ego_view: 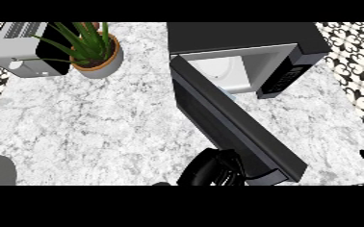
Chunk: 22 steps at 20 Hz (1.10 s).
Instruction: Pick up the milk, place it into the microwave and close the microwave
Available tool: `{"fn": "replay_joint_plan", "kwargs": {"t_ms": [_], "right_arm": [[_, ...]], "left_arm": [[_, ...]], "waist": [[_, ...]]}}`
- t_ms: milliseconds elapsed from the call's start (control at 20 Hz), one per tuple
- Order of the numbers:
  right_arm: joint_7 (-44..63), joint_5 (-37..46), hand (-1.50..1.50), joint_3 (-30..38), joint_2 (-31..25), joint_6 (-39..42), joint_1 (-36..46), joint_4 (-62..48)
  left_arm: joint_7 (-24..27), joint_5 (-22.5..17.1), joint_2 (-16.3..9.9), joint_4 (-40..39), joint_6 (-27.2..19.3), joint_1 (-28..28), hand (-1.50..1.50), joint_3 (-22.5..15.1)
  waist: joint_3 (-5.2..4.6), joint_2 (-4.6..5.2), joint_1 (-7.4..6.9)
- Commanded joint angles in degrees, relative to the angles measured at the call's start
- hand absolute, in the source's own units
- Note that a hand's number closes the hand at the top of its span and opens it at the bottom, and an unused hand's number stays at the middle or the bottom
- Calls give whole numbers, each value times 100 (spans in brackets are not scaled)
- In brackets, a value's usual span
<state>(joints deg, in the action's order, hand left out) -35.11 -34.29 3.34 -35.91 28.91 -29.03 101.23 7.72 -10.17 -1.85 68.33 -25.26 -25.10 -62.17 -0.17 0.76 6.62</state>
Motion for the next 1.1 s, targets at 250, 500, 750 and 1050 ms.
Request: {"fn": "replay_joint_plan", "kwargs": {"t_ms": [250, 500, 750, 1050], "right_arm": [[244, -353, -150, -99, -224, 321, 86, 477], [537, -610, -150, -22, -434, 283, 13, 910], [664, -777, -150, 44, -475, 182, 76, 1050], [831, -961, -150, 50, -583, 162, 130, 1204]], "left_arm": [[111, -740, 180, -83, -1060, -950, 150, 57], [143, -1135, 182, -342, -1465, -1502, 150, 282], [184, -1480, 183, -738, -1685, -2105, 150, 507], [262, -1988, 183, -1144, -1708, -2562, 150, 757]], "waist": [[-5, 66, 293], [-14, 76, 466], [-7, 128, 581], [-9, 200, 712]]}}
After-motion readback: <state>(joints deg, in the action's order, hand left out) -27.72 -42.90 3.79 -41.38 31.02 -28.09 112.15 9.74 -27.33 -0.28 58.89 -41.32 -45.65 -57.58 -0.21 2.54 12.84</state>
